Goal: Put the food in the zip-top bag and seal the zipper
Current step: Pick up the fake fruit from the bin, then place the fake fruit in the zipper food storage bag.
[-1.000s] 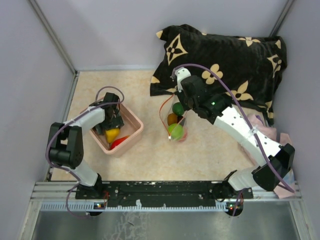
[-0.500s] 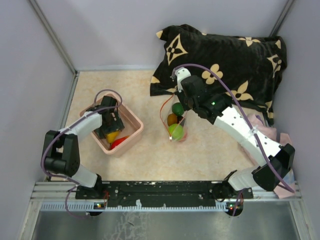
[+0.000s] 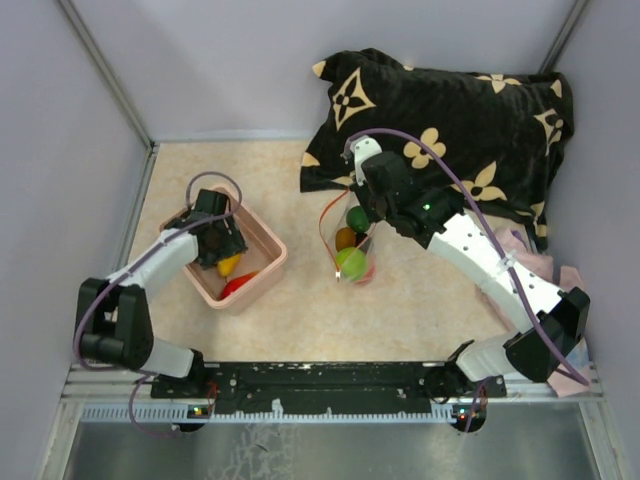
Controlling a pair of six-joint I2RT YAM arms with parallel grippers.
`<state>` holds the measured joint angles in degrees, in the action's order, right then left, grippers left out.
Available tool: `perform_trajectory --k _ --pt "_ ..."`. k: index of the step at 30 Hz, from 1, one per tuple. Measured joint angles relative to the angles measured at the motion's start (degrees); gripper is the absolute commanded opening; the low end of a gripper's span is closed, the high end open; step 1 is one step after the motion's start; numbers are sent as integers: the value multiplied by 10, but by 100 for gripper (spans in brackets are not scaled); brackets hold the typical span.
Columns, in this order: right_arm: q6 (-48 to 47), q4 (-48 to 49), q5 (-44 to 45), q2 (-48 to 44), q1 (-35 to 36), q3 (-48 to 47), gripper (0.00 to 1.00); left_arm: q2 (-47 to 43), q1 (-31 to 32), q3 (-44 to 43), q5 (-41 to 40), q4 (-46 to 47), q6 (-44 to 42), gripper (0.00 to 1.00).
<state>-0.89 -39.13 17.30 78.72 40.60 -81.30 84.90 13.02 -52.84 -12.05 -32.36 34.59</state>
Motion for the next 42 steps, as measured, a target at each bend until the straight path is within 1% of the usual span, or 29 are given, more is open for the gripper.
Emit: perform_trajectory --k 8,19,27,32,36,42 --pt "1 -17 0 1 0 -7 0 -142 0 15 48 30 -24 48" --pt "17 -51 -16 26 0 -74 0 -254 5 18 160 84 -58 47" --pt "40 -50 -41 56 0 -85 0 -307 26 -9 233 142 -50 48" --pt "52 -51 -50 65 -1 -96 0 -319 62 -14 267 196 -35 48" --pt "56 -50 -55 72 -2 -104 0 -309 120 -26 274 239 -31 48" --pt "61 -50 -65 81 -2 -111 0 -279 202 -30 284 340 -31 49"
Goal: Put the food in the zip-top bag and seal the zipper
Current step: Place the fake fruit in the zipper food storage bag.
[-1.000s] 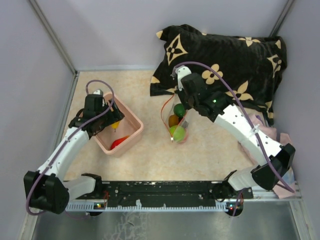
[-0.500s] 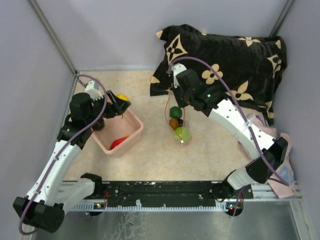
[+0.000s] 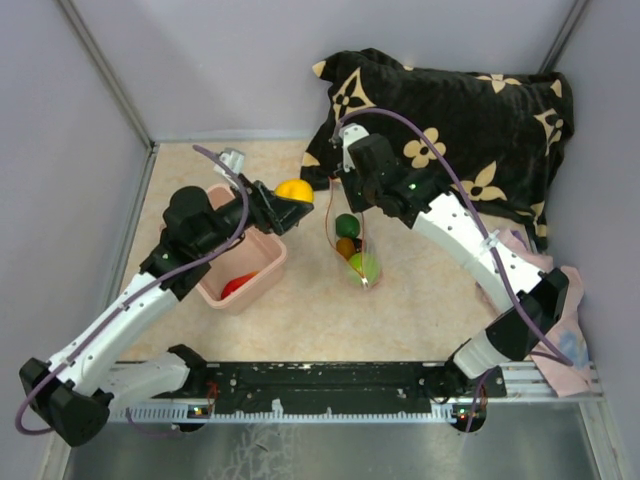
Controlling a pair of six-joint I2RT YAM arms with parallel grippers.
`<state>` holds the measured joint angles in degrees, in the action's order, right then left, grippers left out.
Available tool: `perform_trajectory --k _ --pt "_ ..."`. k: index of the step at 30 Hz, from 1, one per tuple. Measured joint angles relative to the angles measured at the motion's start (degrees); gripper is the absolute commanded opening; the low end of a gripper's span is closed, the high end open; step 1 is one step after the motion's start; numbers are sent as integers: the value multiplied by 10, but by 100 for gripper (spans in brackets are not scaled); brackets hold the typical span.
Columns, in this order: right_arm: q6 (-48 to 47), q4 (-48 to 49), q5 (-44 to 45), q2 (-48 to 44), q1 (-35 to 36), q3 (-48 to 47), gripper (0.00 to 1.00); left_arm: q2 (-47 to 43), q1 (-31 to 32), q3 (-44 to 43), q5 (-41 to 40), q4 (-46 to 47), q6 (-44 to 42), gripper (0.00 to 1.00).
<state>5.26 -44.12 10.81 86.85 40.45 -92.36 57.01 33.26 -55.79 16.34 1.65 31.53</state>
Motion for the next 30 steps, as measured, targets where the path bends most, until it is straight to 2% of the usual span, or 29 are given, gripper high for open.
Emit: perform_trajectory --k 11,16,22,30 --pt "15 6 -19 0 0 0 0 75 75 23 -25 209 52 49" --pt "19 13 -19 0 -1 0 0 113 97 33 -48 256 73 49" --pt "19 17 -19 1 -5 0 0 122 102 71 -74 274 88 49" --pt "19 28 -18 1 -5 0 0 125 102 96 -118 223 85 55"
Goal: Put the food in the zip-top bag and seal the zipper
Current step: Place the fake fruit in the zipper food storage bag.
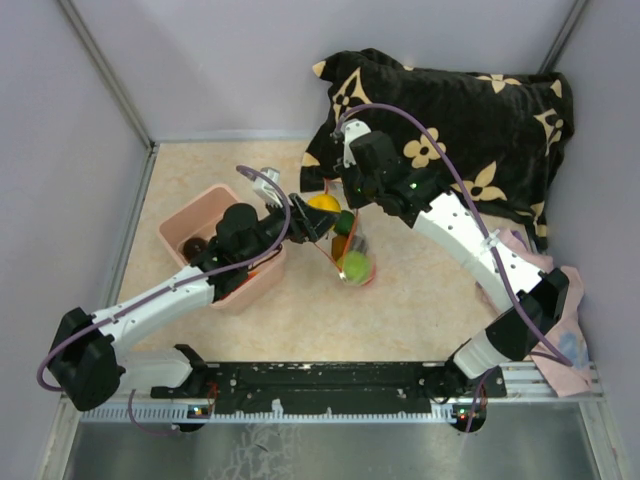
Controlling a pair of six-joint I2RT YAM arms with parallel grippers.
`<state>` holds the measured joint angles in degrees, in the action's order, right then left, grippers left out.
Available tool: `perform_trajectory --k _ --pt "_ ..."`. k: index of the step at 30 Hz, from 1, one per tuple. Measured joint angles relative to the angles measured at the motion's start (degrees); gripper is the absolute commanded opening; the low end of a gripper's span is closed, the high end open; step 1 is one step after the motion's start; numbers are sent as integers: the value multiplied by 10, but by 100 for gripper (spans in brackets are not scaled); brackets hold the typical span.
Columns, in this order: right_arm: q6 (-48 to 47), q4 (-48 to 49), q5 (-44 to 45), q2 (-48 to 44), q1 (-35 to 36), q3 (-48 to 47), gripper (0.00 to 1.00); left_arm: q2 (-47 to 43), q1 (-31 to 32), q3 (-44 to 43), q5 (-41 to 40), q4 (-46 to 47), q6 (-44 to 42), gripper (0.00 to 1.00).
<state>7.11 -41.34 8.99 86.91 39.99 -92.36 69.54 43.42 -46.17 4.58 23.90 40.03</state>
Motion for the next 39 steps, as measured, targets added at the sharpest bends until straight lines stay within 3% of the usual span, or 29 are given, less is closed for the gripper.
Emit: perform_trajectory --k 6,23,39 --pt "0 3 -1 0 0 0 0 5 0 -12 -23 -65 -12 60" --pt "0 45 5 -3 -3 29 0 68 4 -156 -6 -208 -15 85" --pt "-3 62 0 -6 -2 39 0 81 11 -246 -38 -367 -18 91"
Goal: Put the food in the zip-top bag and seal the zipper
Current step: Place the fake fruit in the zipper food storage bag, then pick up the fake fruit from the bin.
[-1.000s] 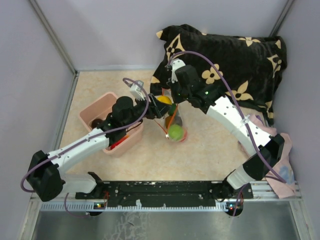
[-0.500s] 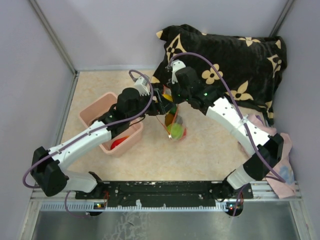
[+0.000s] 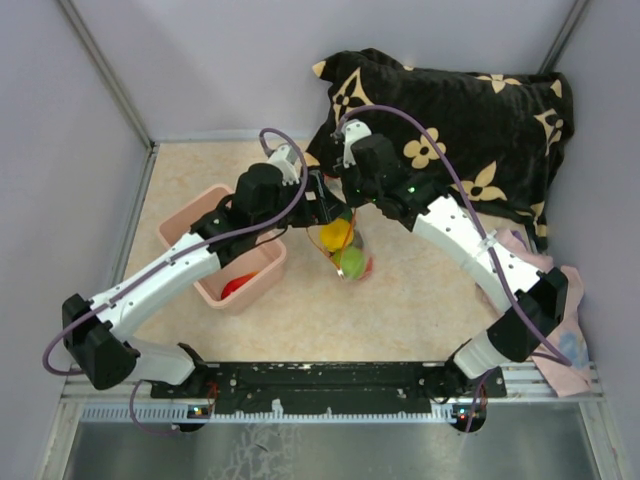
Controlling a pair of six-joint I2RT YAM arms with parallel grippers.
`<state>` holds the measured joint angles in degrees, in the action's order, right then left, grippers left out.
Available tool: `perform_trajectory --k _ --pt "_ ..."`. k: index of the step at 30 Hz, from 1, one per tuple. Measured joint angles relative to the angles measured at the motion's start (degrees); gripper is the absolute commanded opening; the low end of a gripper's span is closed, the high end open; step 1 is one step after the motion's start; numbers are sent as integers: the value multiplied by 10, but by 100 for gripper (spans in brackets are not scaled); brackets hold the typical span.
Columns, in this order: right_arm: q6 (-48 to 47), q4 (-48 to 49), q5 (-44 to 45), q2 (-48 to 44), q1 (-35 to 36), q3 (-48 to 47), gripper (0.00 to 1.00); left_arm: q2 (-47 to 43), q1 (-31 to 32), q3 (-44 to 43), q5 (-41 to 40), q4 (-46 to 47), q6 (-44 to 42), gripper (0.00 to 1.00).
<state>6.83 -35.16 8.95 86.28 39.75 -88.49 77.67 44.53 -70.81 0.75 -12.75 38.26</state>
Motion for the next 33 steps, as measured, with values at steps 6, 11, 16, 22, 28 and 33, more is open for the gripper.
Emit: perform_trajectory --k 6,11,16,22,28,33 --pt "-7 0 4 0 0 2 0 -5 0 -50 -26 -82 -17 95" --pt "-14 0 8 0 0 3 0 -21 -10 -87 -56 -175 -23 97" --pt "-23 0 15 0 0 4 0 -38 -50 -90 -79 -262 -20 99" --pt "-33 5 23 -5 0 19 0 -52 -141 -70 -109 -356 -18 100" --pt "-43 12 23 -19 0 35 0 -38 -195 -51 -166 -417 -9 99" --pt "-43 18 14 -31 0 50 0 15 -235 -51 -202 -440 12 100"
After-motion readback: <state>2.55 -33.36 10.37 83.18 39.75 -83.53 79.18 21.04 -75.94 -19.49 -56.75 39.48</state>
